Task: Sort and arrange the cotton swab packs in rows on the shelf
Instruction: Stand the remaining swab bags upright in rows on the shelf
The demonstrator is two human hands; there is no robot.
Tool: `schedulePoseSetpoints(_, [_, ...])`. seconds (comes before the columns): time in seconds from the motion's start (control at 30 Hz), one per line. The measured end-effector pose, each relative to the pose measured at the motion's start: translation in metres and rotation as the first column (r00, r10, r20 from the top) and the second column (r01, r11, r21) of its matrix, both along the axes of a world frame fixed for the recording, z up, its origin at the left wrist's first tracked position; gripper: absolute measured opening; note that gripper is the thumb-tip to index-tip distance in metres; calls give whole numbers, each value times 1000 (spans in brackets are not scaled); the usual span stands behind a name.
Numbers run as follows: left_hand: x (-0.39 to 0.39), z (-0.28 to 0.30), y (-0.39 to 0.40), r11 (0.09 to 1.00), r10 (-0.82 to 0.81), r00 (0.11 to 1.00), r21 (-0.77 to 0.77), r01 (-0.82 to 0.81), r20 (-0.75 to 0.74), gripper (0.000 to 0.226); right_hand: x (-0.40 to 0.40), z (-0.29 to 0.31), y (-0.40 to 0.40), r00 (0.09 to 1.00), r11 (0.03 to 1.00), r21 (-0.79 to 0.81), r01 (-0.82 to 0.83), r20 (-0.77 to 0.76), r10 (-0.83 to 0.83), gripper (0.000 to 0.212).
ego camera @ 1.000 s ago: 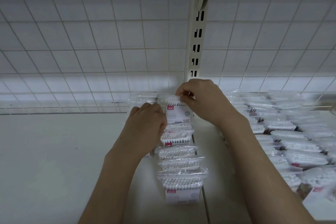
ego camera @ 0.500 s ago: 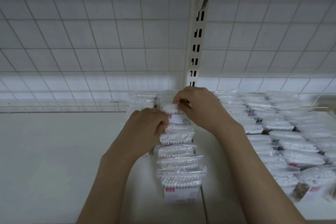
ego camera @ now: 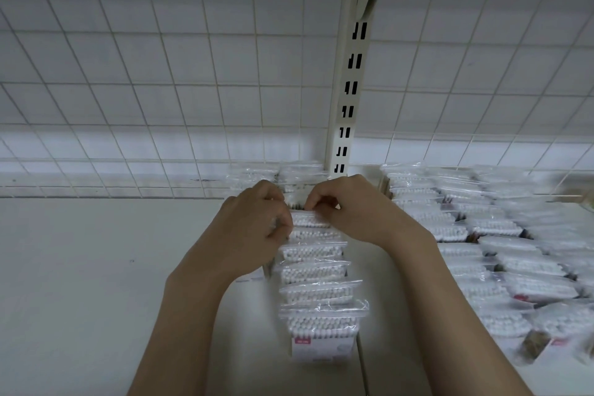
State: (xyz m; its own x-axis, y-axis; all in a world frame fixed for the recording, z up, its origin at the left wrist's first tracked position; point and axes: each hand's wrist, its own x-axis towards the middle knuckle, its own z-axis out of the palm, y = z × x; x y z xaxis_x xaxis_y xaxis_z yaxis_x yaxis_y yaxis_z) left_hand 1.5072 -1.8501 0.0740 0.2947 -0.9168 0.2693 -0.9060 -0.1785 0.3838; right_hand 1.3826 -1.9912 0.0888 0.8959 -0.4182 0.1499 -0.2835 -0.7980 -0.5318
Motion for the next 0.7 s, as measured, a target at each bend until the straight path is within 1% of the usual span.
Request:
schedulePoseSetpoints(0.07, [0, 1, -1, 1000, -7, 1000, 9, 7, -15, 7, 1, 1, -3, 1000, 1000, -3, 13, 2, -13, 24])
schedulePoseSetpoints(0.13, [0, 2, -3, 999, -23, 999, 27, 24, -28, 8, 3, 2, -7, 998, 997, -51, 55, 8, -55, 24])
schedulePoseSetpoints(0.2, [0, 2, -2, 999, -27, 999, 31, 28, -36, 9, 7, 2, -11, 993, 985, -130, 114, 26, -111, 23])
schedulePoseSetpoints(0.3, [0, 1, -1, 1000, -23, 999, 17, 24, -32, 8, 16, 2, -16, 987, 952, -268, 148, -17, -158, 22])
schedulePoseSetpoints(0.43, [-1, -1, 1, 1000, -20, 999, 0, 20, -40, 7, 28, 2, -17, 985, 964, -234, 126, -90, -150, 20])
schedulePoseSetpoints(0.57, [-1, -4, 0, 999, -8, 997, -36, 5, -73, 8, 34, -1, -15, 982, 966, -241, 96, -135, -132, 14])
schedulePoseSetpoints(0.63, [-2, -5, 1, 999, -4, 996, -54, 0, -89, 9, 34, 0, -15, 986, 961, -258, 99, -108, -130, 18])
schedulePoseSetpoints(0.7, [-2, -7, 1, 998, -2, 996, -68, -4, -94, 10, 31, 3, -15, 987, 944, -305, 128, -49, -150, 20])
